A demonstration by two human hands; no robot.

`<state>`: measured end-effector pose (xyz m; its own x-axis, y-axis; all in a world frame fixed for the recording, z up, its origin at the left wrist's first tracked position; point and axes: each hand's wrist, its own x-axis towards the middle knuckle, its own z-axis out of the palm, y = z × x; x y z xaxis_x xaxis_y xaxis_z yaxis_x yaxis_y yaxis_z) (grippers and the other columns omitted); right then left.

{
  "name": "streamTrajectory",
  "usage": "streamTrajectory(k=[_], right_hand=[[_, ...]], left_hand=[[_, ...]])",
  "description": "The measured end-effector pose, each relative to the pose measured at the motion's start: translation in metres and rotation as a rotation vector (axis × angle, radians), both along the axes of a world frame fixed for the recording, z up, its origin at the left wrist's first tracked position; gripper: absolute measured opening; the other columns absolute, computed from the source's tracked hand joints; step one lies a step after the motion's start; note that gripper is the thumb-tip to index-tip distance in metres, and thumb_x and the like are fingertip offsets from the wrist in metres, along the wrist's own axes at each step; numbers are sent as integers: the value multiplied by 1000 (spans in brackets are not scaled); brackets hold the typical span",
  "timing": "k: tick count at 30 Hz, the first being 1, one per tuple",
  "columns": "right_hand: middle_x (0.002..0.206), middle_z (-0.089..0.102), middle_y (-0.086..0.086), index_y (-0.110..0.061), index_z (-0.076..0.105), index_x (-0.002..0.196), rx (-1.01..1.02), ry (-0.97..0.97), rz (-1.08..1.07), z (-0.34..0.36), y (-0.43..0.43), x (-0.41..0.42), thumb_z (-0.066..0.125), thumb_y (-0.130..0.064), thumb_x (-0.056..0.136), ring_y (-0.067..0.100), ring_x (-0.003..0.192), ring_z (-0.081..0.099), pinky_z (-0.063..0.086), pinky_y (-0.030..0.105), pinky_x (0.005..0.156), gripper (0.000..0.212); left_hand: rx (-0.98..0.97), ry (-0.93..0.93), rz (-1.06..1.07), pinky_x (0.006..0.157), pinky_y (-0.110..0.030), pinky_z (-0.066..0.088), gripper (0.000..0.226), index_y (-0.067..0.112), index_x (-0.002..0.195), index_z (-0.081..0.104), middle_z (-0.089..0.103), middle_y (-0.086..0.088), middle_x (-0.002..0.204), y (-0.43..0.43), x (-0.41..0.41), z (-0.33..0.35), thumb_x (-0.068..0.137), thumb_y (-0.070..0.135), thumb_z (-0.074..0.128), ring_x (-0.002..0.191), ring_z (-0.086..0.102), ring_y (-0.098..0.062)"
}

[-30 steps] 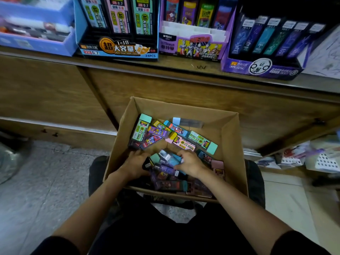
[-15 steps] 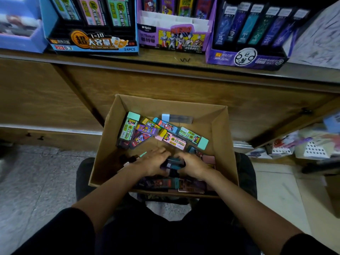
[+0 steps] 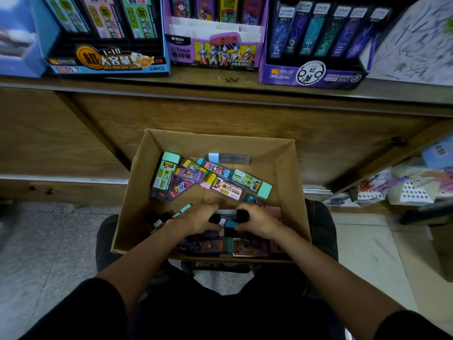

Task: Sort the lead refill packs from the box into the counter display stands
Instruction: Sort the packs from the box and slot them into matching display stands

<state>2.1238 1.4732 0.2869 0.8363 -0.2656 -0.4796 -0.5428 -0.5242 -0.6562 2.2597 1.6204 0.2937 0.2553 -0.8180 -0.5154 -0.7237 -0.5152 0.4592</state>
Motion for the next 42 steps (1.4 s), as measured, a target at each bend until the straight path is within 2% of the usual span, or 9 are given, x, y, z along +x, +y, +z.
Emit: streamTrajectory(k=[6,10,12,15,21,28,31,38,42], right_hand=[[104,59,-3,-18,57,106,227,-59,-135,6,2,4,77,-6,73,13,102,55,43,25,91,40],[103,63,2,-19,57,106,484,-201,-474,27,-2,9,75,-1,73,17,99,60,48,24,84,42],[99,67,6,-17,60,102,714,-300,-633,42,-1,12,71,1,76,18,91,64,52,24,72,34],[86,72,6,-9,65,92,956,-427,-779,70,0,18,66,0,80,14,76,67,51,19,59,14],[96,70,10,-7,62,91,1005,-515,-811,126,-14,26,63,-6,81,20,91,67,51,29,78,11],[99,71,13,-8,57,99,1111,-695,-797,180,-20,31,65,-2,73,24,94,69,56,24,74,28],[101,70,14,-8,55,99,1077,-712,-741,193,-13,35,66,-4,71,25,94,69,56,24,73,31],[98,67,5,-17,57,101,516,-516,-402,207,-3,36,72,-9,77,15,87,68,52,24,69,29],[99,67,-3,-28,58,97,342,-451,-179,224,-4,41,70,-11,79,12,98,63,49,35,87,28]], left_hand=[[-62,90,93,80,-30,43,36,13,113,52,60,-5,113,9,-1,8,86,32,65,100,54,-17],[-206,307,290,66,-18,45,36,13,116,53,66,6,86,14,1,32,86,25,67,79,63,-7],[-300,408,386,74,-13,48,42,10,122,53,70,6,85,14,0,45,85,22,68,80,65,-2],[-401,515,496,95,-39,49,37,8,118,55,71,-10,100,12,-1,64,84,16,69,95,67,-23],[-601,665,637,68,-23,55,24,-4,104,51,69,-3,75,9,5,108,85,4,63,67,67,-13],[-866,805,782,63,-22,54,25,9,105,56,67,-3,83,1,5,158,82,11,64,73,67,-10],[-966,855,847,62,-25,56,33,13,101,57,68,1,78,-5,4,167,72,26,66,72,67,-13],[-1110,889,901,60,-33,56,13,22,83,65,68,-4,76,-8,16,181,73,28,72,71,68,-22],[-1110,827,814,58,-25,54,21,17,88,60,67,1,72,-8,24,192,74,28,71,67,67,-15]])
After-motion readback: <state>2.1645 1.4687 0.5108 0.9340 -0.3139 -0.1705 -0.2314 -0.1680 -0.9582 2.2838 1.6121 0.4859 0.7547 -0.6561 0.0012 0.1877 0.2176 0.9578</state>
